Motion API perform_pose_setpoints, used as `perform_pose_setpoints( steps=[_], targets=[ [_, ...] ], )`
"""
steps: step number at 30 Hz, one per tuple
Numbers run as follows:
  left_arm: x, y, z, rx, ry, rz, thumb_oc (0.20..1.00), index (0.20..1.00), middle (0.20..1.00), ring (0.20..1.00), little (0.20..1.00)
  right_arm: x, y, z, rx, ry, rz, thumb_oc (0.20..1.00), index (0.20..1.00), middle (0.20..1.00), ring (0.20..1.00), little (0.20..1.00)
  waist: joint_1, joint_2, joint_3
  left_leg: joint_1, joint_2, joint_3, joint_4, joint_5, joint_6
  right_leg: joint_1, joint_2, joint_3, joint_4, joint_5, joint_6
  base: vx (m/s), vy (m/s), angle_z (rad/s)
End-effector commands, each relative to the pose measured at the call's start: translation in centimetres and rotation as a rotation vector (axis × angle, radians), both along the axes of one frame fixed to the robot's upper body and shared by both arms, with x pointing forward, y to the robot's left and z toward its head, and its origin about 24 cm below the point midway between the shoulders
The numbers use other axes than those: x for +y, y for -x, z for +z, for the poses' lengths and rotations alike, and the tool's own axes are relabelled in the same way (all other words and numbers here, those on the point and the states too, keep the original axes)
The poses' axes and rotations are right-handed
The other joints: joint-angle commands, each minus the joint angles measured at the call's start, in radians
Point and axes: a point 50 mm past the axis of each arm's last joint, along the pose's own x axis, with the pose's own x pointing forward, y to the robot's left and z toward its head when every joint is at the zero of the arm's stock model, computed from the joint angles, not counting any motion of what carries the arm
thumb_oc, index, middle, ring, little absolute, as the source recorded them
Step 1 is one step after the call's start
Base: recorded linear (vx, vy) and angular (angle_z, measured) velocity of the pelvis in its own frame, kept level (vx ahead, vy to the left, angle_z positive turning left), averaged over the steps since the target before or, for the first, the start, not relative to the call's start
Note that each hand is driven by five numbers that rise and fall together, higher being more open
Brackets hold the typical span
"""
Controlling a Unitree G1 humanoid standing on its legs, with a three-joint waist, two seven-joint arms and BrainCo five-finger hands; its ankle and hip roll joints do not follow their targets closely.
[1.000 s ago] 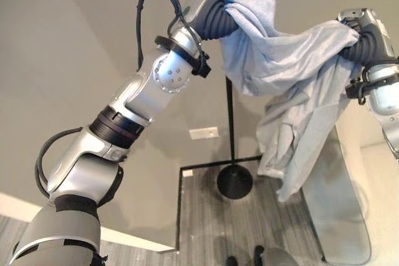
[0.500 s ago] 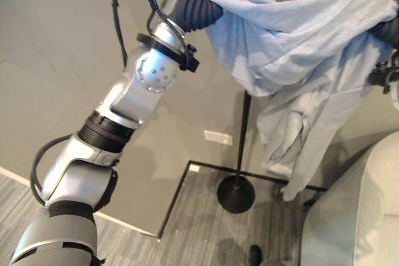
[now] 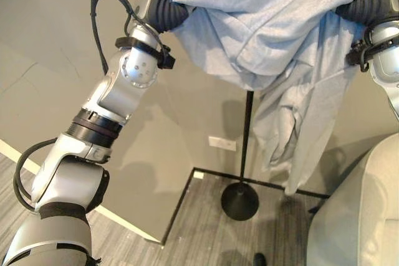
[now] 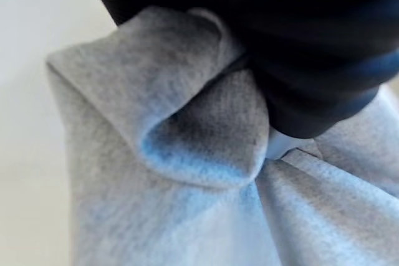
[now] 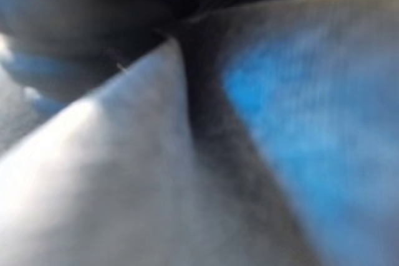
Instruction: Hang the clothes on the sofa on the clothes rack.
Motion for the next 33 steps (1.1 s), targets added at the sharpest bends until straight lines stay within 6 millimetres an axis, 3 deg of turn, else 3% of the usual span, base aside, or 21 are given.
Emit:
perform_pose_setpoints(
  steps=[1, 6, 12, 19, 23, 27, 33],
  targets=[
    [1.9, 0.3, 2.5, -0.071, 0.062, 0.061, 0.200, 0.200, 0.200, 0.200, 0.200, -0.8, 0.5, 3.6, -0.086, -0.047, -0.013, 0.200, 0.200, 0.200, 0.200, 0.200, 0.049, -0.064, -0.068, 0.027, 0.014, 0.001, 0.006, -0.075, -0.022, -0.011, -0.109, 0.006, 0.012, -0.028, 0.135, 0.00, 0.005, 0.03],
    [4.4, 0.1, 2.2, -0.054, 0.084, 0.146, 0.200, 0.200, 0.200, 0.200, 0.200, -0.1, -0.1, 4.5, -0.066, 0.024, -0.033, 0.200, 0.200, 0.200, 0.200, 0.200, 0.063, -0.074, -0.067, 0.017, 0.012, -0.009, 0.006, -0.071, -0.025, -0.014, -0.112, -0.003, 0.012, -0.026, 0.137, 0.01, 0.002, 0.05],
    [9.2, -0.3, 1.7, -0.007, 0.056, 0.356, 0.200, 0.200, 0.200, 0.200, 0.200, 0.9, -1.2, 6.1, -0.062, 0.194, -0.125, 0.200, 0.200, 0.200, 0.200, 0.200, 0.075, -0.084, -0.069, 0.008, 0.016, -0.015, 0.006, -0.064, -0.034, -0.020, -0.110, -0.010, 0.012, -0.023, 0.139, 0.00, -0.003, 0.01],
    [11.7, -0.9, 0.9, 0.063, 0.026, 0.492, 0.200, 0.200, 0.200, 0.200, 0.200, 2.2, -2.5, 6.9, -0.055, 0.230, -0.162, 0.200, 0.200, 0.200, 0.200, 0.200, 0.081, -0.083, -0.066, -0.004, 0.020, -0.026, 0.006, -0.057, -0.039, -0.027, -0.109, -0.018, 0.012, -0.023, 0.142, 0.01, 0.001, 0.08],
    [11.3, -1.4, 0.8, 0.080, 0.004, 0.501, 0.200, 0.200, 0.200, 0.200, 0.200, 2.2, -3.1, 7.3, -0.048, 0.239, -0.210, 0.200, 0.200, 0.200, 0.200, 0.200, 0.084, -0.086, -0.063, -0.017, 0.022, -0.031, 0.006, -0.052, -0.043, -0.034, -0.107, -0.022, 0.012, -0.023, 0.142, -0.01, -0.011, 0.06],
    [9.5, -2.0, 0.9, 0.077, -0.012, 0.454, 0.200, 0.200, 0.200, 0.200, 0.200, 1.9, -3.7, 7.6, -0.038, 0.258, -0.277, 0.200, 0.200, 0.200, 0.200, 0.200, 0.092, -0.086, -0.043, -0.052, 0.024, -0.052, 0.006, -0.037, -0.048, -0.052, -0.110, -0.038, 0.012, -0.020, 0.142, -0.03, -0.023, 0.14],
    [7.8, -2.7, -0.6, 0.103, -0.008, 0.392, 0.200, 0.200, 0.200, 0.200, 0.200, 1.9, -4.4, 6.0, 0.016, 0.294, -0.283, 0.200, 0.200, 0.200, 0.200, 0.200, 0.093, -0.084, -0.025, -0.070, 0.021, -0.073, 0.006, -0.031, -0.046, -0.055, -0.112, -0.050, 0.012, -0.025, 0.137, -0.01, -0.015, 0.12]
  ],
)
